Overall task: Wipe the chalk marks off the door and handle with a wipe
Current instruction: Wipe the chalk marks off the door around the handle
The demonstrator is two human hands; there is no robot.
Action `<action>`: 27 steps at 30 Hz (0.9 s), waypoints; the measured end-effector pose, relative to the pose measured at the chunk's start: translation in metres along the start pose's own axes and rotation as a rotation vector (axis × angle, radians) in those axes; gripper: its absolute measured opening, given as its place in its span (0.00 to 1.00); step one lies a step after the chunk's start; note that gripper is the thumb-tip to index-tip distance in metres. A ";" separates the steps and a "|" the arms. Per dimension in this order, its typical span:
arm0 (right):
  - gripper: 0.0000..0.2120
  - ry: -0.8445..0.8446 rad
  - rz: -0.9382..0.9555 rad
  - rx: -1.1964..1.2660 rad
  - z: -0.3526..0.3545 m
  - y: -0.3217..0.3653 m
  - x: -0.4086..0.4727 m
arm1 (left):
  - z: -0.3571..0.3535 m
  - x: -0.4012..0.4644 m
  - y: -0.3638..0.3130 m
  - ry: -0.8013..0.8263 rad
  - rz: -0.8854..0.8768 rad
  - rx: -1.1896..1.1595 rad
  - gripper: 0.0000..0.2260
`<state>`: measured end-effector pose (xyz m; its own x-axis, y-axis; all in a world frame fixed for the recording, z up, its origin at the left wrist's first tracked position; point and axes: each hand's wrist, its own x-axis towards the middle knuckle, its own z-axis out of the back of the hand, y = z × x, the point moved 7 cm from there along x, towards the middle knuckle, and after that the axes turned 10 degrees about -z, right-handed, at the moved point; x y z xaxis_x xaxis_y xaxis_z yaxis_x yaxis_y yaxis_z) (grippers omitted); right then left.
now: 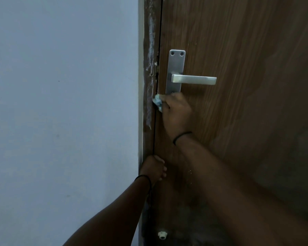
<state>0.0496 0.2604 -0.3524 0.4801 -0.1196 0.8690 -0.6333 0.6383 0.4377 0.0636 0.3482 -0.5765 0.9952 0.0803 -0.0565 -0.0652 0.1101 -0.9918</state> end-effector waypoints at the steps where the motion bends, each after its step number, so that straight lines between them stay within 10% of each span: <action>1: 0.08 0.013 0.058 -0.046 -0.005 0.007 0.001 | -0.001 0.000 0.001 0.001 0.003 0.016 0.09; 9: 0.07 0.435 -0.083 -0.153 -0.020 -0.056 -0.062 | 0.007 -0.017 -0.014 0.014 0.012 0.028 0.05; 14: 0.08 0.302 -0.360 -0.097 0.030 -0.078 -0.054 | 0.010 -0.028 -0.049 -0.035 -0.103 -0.008 0.07; 27: 0.11 0.275 -0.143 -0.049 0.068 0.031 0.008 | 0.031 -0.067 -0.173 -0.315 -0.586 0.112 0.08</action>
<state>-0.0074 0.2280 -0.3163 0.7125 -0.0044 0.7017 -0.5209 0.6666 0.5332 0.0056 0.3547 -0.3974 0.8004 0.2595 0.5404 0.4550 0.3240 -0.8294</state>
